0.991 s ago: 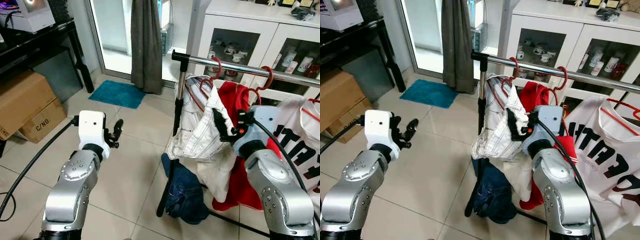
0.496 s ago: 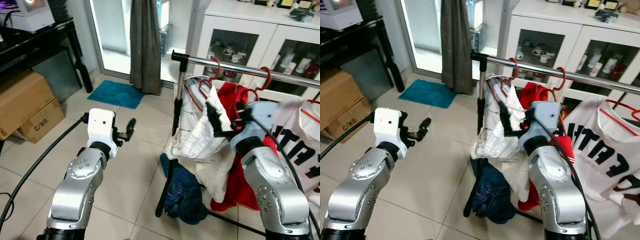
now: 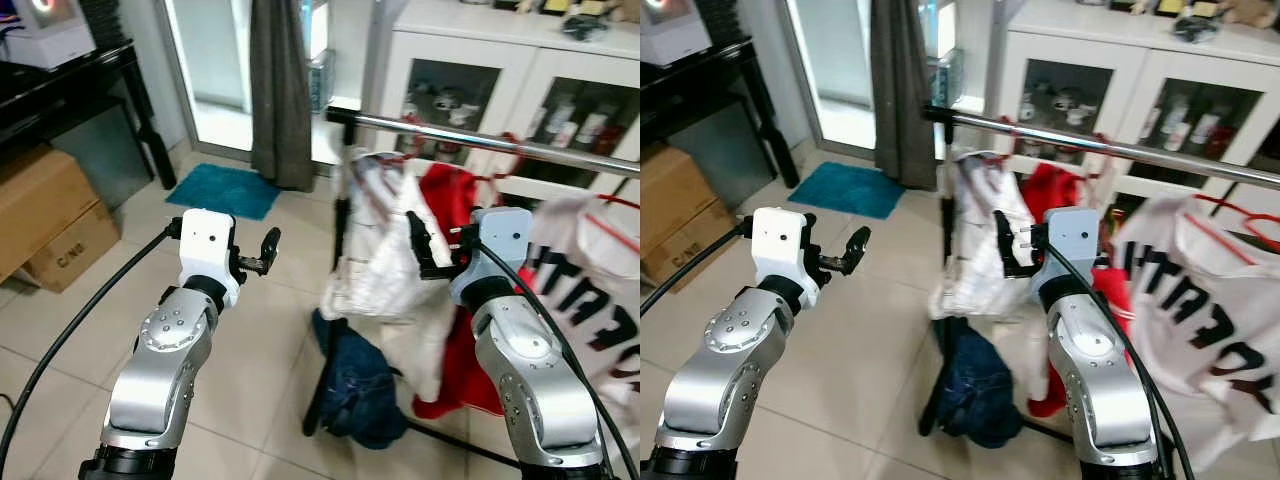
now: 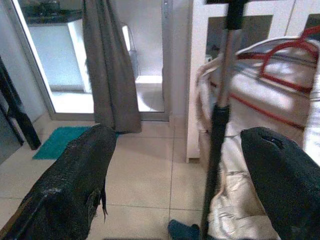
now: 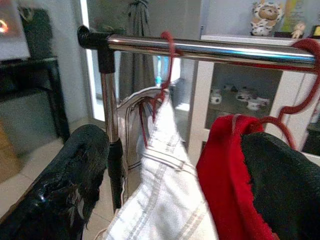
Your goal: Hang hanger
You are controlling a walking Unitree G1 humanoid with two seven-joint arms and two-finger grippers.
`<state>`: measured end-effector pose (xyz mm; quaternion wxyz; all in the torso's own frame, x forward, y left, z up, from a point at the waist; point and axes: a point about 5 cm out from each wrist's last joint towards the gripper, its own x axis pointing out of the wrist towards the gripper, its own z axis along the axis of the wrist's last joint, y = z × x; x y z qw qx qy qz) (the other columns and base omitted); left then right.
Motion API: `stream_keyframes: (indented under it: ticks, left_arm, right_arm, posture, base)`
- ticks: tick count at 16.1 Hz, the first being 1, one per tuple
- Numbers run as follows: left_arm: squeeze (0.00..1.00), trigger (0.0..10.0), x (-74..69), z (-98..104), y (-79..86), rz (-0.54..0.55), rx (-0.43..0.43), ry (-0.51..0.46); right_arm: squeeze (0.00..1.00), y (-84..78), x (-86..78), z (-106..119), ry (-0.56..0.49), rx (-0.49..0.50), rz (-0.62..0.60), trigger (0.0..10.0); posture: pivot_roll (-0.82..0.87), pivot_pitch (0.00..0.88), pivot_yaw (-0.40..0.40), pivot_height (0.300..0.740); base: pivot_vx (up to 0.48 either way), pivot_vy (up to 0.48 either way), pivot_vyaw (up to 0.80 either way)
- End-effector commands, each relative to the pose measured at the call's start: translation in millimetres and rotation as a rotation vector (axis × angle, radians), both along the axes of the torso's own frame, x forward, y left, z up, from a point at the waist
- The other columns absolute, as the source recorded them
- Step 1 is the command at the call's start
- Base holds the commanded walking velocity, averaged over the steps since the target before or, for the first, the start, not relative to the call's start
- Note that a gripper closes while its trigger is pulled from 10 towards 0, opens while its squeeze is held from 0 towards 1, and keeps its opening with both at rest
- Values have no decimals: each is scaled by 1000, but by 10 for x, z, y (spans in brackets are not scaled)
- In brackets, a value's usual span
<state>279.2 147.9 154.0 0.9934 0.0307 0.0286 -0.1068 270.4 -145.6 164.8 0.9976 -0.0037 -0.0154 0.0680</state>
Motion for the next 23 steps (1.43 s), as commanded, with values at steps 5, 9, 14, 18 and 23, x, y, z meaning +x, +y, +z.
stream_keyframes:
  ticks: [5, 9, 14, 18, 23]
  left_arm:
    - [1000, 10000, 22, -2, -11, 3, 13, 0]
    - [1000, 10000, 49, 17, -10, 3, 13, -11]
    - [1000, 10000, 15, 5, -30, -10, 18, -9]
    - [1000, 10000, 23, 5, -45, -17, 21, -9]
    - [1000, 10000, 34, 18, -47, -12, -9, -9]
  right_arm:
    - [1000, -69, 17, 97, -63, 91, 0, 10000]
    - [1000, -75, 46, 144, -74, 115, 15, 10000]
    - [1000, -86, 36, 98, -46, 136, 2, 10000]
    - [1000, -116, 33, 94, -43, 126, -9, 10000]
    - [1000, -120, 23, 101, -42, 117, -6, 10000]
  posture:
    - [-91, 0, 27, 740]
    - [-92, 0, 22, 740]
    - [-90, 0, 20, 740]
    - [-93, 0, 26, 740]
    - [-92, 0, 28, 740]
  base:
    - [0, -431, 0]
    - [0, -429, 0]
    - [0, -389, 0]
    - [0, -355, 0]
    - [0, -214, 0]
